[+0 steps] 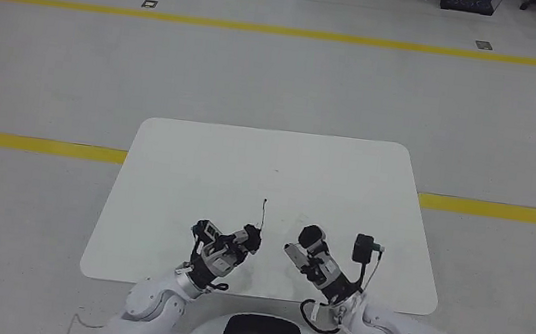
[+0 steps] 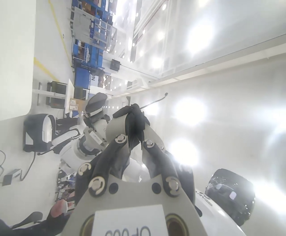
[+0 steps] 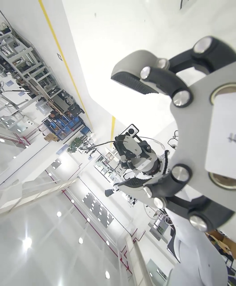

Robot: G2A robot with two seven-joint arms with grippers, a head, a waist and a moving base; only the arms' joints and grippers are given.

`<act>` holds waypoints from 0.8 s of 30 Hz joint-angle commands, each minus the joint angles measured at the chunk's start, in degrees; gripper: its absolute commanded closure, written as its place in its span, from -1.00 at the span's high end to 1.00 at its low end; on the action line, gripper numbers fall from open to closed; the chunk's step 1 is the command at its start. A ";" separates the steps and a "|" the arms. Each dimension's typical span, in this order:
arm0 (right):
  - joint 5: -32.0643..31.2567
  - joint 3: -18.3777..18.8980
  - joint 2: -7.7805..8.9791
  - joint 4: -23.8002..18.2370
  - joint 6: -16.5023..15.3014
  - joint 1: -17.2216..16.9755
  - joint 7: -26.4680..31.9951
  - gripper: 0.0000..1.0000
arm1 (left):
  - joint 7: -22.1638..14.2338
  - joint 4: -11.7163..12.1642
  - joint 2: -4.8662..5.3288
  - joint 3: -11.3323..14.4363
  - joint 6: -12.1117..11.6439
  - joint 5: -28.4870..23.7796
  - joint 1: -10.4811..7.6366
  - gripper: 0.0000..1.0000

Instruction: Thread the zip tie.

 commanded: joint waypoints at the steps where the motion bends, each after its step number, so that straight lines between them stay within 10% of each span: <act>1: 1.13 0.00 0.02 -0.28 0.00 0.42 1.39 1.00 | 0.07 -0.16 0.19 -0.40 -0.35 -0.31 0.21 -1.00; 24: 16.77 4.36 1.37 -2.04 0.00 3.85 23.99 1.00 | 0.51 -2.39 1.80 -2.82 -1.71 -2.50 3.04 -1.00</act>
